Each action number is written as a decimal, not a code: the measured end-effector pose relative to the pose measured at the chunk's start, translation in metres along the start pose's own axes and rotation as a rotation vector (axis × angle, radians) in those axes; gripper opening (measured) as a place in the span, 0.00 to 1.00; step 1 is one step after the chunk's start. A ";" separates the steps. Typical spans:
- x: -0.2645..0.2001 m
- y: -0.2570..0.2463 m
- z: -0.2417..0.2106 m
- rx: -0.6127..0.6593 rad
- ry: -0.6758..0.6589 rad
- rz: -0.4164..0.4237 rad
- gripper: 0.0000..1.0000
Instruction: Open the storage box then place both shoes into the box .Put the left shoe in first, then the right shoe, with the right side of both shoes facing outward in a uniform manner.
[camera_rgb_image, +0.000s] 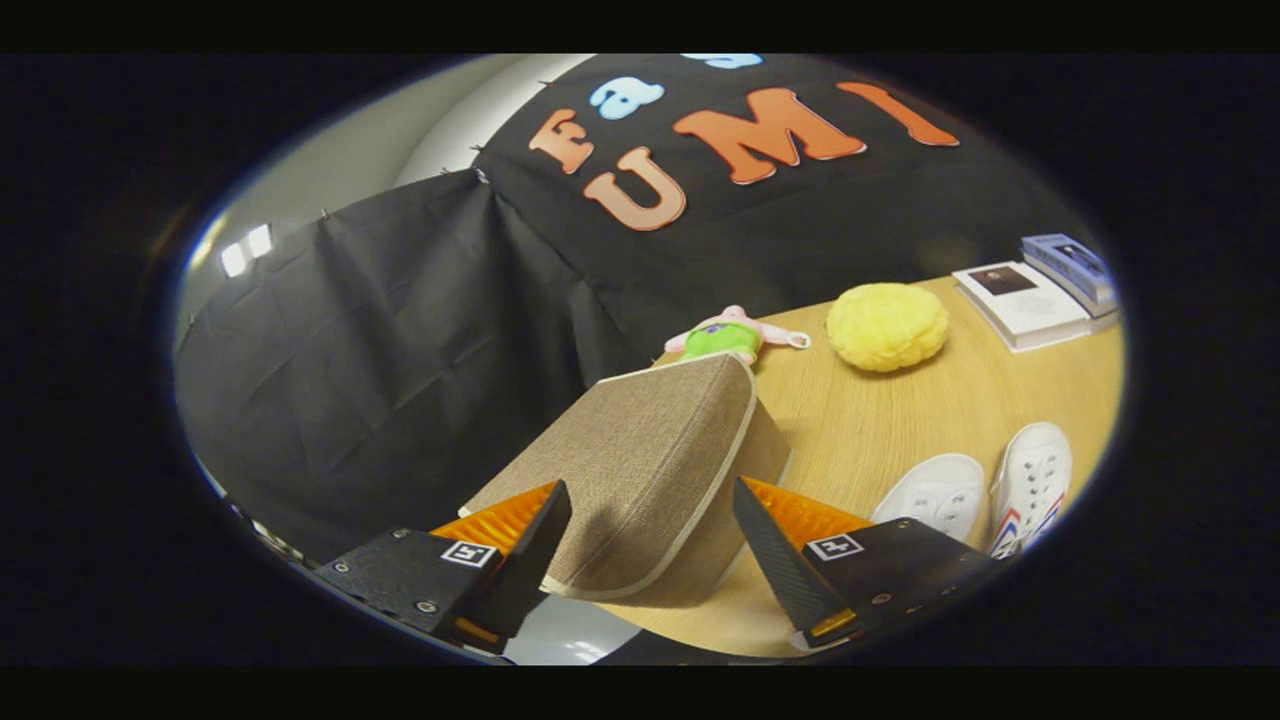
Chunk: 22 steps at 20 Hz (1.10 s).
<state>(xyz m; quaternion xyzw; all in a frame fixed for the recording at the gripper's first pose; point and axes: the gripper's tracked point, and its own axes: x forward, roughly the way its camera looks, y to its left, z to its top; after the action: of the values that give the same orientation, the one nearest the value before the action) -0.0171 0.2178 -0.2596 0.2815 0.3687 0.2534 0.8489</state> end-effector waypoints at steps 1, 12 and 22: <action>0.004 -0.003 -0.004 0.031 0.013 0.007 0.97; 0.033 0.007 -0.024 0.384 0.087 0.238 0.95; 0.038 0.006 -0.017 0.518 0.077 0.267 0.67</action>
<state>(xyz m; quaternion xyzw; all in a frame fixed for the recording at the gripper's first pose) -0.0091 0.2509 -0.2840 0.5251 0.4128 0.2705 0.6933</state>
